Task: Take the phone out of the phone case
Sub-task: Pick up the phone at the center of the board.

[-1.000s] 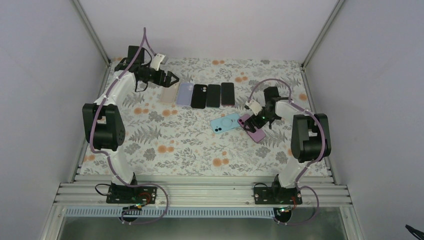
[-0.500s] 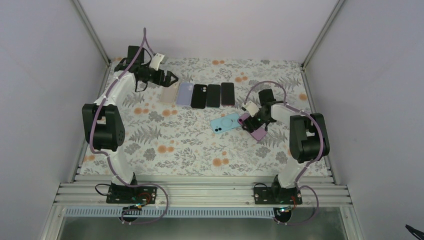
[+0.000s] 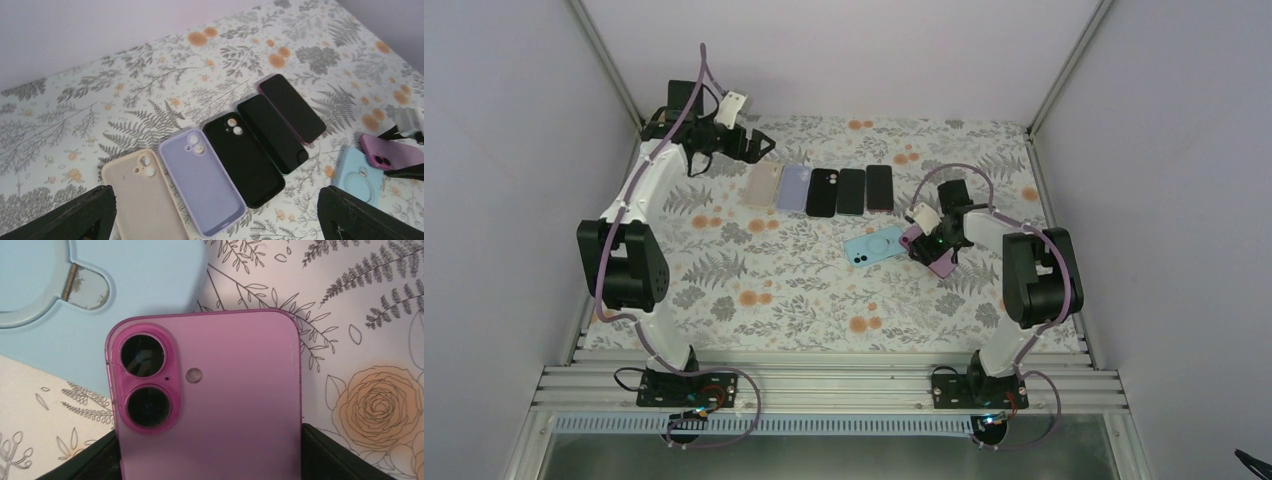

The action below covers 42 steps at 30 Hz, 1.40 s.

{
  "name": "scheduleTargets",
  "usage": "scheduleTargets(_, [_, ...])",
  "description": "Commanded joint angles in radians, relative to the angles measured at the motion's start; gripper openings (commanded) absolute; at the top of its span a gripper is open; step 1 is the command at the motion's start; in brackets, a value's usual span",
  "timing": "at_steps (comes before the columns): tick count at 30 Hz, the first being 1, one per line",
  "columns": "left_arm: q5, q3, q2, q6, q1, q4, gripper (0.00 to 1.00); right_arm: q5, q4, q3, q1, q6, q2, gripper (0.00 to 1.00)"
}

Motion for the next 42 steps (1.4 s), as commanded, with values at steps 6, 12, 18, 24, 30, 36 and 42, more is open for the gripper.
scheduleTargets(6, [0.143,0.009,-0.063,0.129,-0.03,-0.015,1.0,-0.101,-0.226,0.17,0.003,-0.049,0.008,0.38])
scheduleTargets(12, [0.162,-0.044,-0.105,0.245,-0.095,-0.024,1.0,-0.188,-0.295,0.239,0.003,-0.08,-0.002,0.37])
scheduleTargets(18, [0.224,-0.117,-0.136,0.349,-0.169,-0.023,1.0,-0.318,-0.377,0.278,0.004,-0.145,-0.01,0.37])
scheduleTargets(24, [0.323,-0.293,-0.243,0.522,-0.262,0.073,1.0,-0.497,-0.522,0.355,0.015,-0.239,-0.008,0.37])
scheduleTargets(30, [0.368,-0.218,-0.218,0.818,-0.306,-0.184,1.0,-0.587,-0.608,0.405,0.077,-0.28,-0.015,0.37])
scheduleTargets(36, [0.334,-0.235,-0.308,1.065,-0.386,-0.293,1.0,-0.641,-0.664,0.459,0.151,-0.288,-0.033,0.36])
scheduleTargets(42, [0.238,-0.336,-0.418,1.132,-0.472,-0.152,1.0,-0.699,-0.696,0.498,0.223,-0.296,-0.06,0.36])
